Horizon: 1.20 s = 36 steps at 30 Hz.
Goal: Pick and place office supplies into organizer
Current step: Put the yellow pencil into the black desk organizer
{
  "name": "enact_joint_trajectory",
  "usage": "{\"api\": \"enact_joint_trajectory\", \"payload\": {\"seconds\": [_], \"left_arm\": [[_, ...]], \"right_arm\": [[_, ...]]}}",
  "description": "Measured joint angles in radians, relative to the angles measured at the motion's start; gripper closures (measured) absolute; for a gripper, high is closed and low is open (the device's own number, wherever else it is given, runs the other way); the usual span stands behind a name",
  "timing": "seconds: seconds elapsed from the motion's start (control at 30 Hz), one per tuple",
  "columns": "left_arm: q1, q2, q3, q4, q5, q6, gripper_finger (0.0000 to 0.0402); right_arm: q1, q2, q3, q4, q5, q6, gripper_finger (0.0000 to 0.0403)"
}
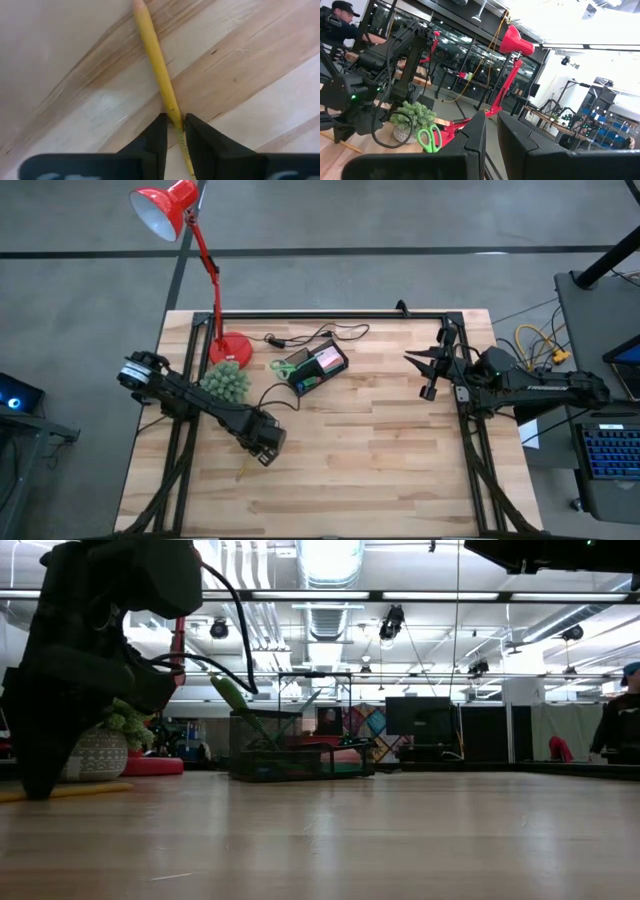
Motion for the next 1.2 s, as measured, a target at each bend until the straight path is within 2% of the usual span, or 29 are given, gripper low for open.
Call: {"api": "enact_joint_trajectory", "payload": {"seconds": [0.17, 0.53, 0.7, 1.07, 1.2], "left_arm": [[0.0, -0.005, -0.002, 0.006, 0.0, 0.037, 0.0393], [0.001, -0.035, 0.001, 0.005, 0.005, 0.146, 0.0398], [0.002, -0.114, 0.016, -0.015, 0.001, 0.165, 0.0399], [0.016, -0.327, 0.029, -0.005, -0.147, 0.181, 0.04], [0.033, -0.365, 0.029, 0.05, -0.229, 0.264, 0.04]], "right_arm": [[0.0, 0.0, 0.0, 0.0, 0.0, 0.0, 0.0365], [0.0, 0.0, 0.0, 0.0, 0.0, 0.0, 0.0365], [0.0, 0.0, 0.0, 0.003, 0.0, 0.0, 0.0365], [0.0, 0.0, 0.0, 0.004, -0.003, 0.0, 0.0365], [0.0, 0.0, 0.0, 0.005, -0.003, 0.0, 0.0365]]}}
